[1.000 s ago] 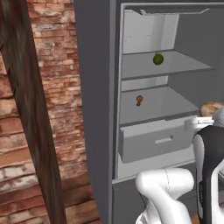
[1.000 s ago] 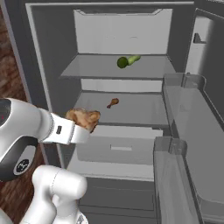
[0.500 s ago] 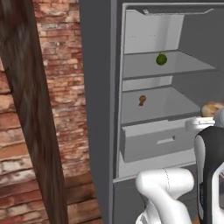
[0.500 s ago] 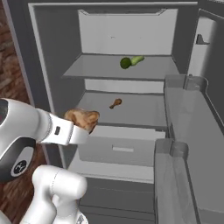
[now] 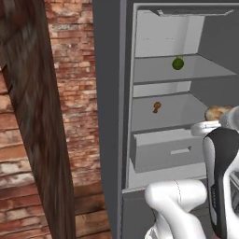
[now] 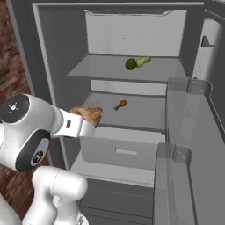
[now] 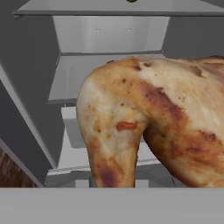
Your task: Transport the chicken drumstick and lime to the fridge. Place the chicken drumstick on the rack containing meat and place the lime on the rack containing the vegetable, ensuring meats and vegetables are on different racks.
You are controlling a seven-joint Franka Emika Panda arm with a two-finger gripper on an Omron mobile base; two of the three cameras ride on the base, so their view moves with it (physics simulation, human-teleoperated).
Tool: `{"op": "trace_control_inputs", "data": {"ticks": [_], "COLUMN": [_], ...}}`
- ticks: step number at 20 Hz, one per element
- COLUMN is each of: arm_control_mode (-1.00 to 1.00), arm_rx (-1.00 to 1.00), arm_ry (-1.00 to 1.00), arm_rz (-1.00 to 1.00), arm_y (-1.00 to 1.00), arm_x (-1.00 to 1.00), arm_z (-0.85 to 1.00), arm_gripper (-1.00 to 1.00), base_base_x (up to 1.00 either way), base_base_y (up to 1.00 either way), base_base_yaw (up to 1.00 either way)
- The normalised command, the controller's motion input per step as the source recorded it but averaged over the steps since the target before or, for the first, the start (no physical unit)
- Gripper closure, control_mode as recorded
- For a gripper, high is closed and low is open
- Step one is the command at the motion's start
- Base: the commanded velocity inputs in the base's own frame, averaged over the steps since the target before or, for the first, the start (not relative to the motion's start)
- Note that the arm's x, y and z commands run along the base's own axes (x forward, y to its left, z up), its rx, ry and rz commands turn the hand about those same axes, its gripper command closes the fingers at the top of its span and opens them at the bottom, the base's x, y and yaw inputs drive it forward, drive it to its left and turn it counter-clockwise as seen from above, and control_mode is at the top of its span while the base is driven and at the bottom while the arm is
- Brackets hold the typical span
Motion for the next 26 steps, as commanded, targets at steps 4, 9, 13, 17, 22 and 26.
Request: {"op": "trace_control_inputs", "data": {"ticks": [4,9,13,17,22,26], "arm_control_mode": [-1.00,-1.00,-1.00,-1.00,-1.00,-1.00], "arm_rx": [0.05,0.02,0.00,0.01,0.04,0.03], "arm_ry": [-0.01,0.00,0.00,0.00,0.00,0.01], "arm_rz": [0.15,0.04,0.00,0.00,0.00,0.00], "arm_y": [-0.19,-0.22,-0.18,-0.29,-0.45,-0.42], "arm_x": [1.00,1.00,1.00,1.00,1.00,0.90], "arm_z": [-0.46,-0.46,-0.47,-0.49,-0.41,-0.19], "arm_gripper": [1.00,1.00,1.00,1.00,1.00,1.00], "base_base_x": [0.00,0.00,0.00,0.00,0.00,0.00], "base_base_y": [0.00,0.00,0.00,0.00,0.00,0.00], "base_base_yaw": [0.00,0.00,0.00,0.00,0.00,0.00]}}
